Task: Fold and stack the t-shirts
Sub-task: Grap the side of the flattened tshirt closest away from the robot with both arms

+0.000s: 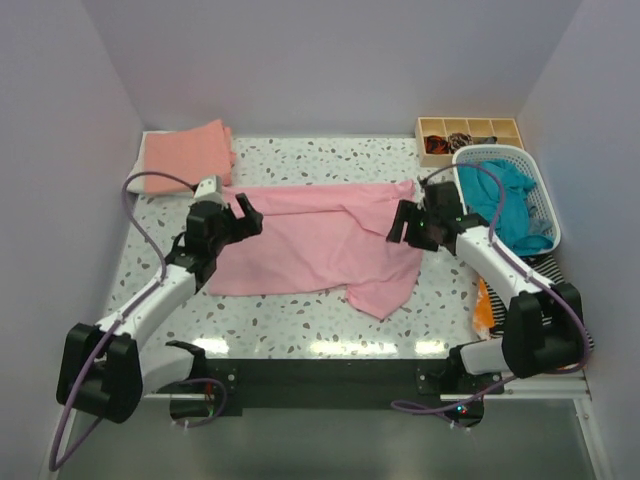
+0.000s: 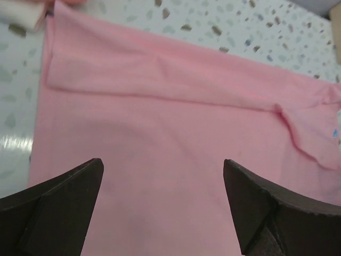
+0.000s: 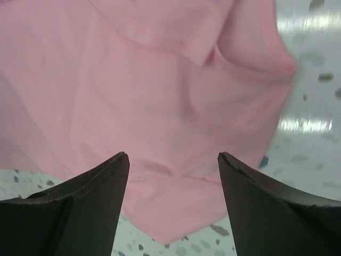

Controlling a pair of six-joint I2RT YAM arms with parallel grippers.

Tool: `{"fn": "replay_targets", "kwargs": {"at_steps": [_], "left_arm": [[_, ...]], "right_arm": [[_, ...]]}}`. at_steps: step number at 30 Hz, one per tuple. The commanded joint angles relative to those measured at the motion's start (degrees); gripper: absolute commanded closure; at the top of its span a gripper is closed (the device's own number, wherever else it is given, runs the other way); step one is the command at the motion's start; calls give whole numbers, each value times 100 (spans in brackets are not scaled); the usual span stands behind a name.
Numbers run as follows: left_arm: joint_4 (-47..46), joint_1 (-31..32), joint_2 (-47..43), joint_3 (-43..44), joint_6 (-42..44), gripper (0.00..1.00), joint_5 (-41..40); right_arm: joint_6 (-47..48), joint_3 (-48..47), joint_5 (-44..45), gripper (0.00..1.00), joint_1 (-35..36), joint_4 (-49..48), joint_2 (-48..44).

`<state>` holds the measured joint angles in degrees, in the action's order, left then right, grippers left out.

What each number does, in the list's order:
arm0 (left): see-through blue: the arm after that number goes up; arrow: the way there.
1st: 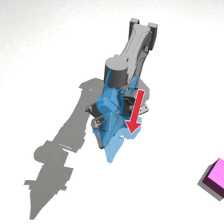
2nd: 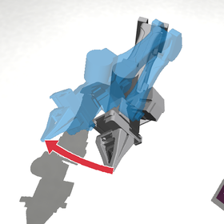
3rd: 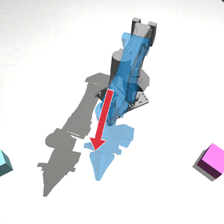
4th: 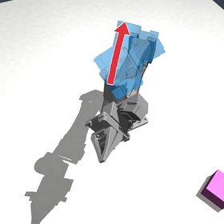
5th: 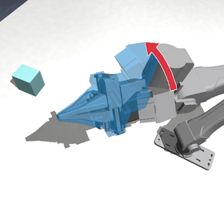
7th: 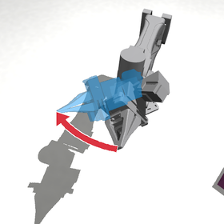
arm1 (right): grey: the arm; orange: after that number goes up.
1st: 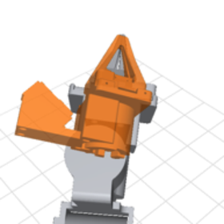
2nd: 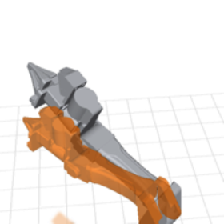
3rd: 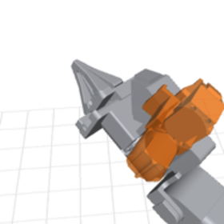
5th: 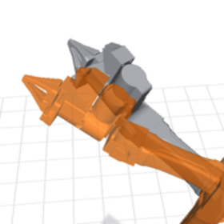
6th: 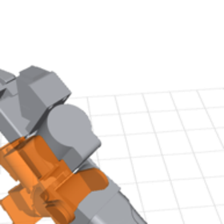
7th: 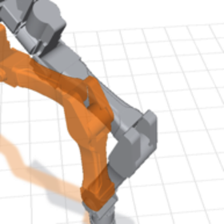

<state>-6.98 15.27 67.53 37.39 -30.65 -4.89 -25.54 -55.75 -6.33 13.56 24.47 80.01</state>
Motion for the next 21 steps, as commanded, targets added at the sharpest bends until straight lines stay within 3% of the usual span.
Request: {"fn": "replay_targets", "kwargs": {"at_steps": [1, 11, 16, 21], "left_arm": [[1444, -24, -808, -723, -581, 0, -619], [3255, 11, -2305, -1391, -1600, 2, -1181], [3458, 29, -2139, -1436, -1927, 3, -1331], [3651, 20, -1910, -1366, -2164, 0, -1779]], "right_arm": [[-425, 932, -97, 29, 173, 707, -784], [-1401, 2050, 52, 32, 604, 1621, -2033], [-1681, 2304, 167, 32, 814, 1702, -2059], [-1963, 2656, -184, 33, 902, 947, -1998]]}}
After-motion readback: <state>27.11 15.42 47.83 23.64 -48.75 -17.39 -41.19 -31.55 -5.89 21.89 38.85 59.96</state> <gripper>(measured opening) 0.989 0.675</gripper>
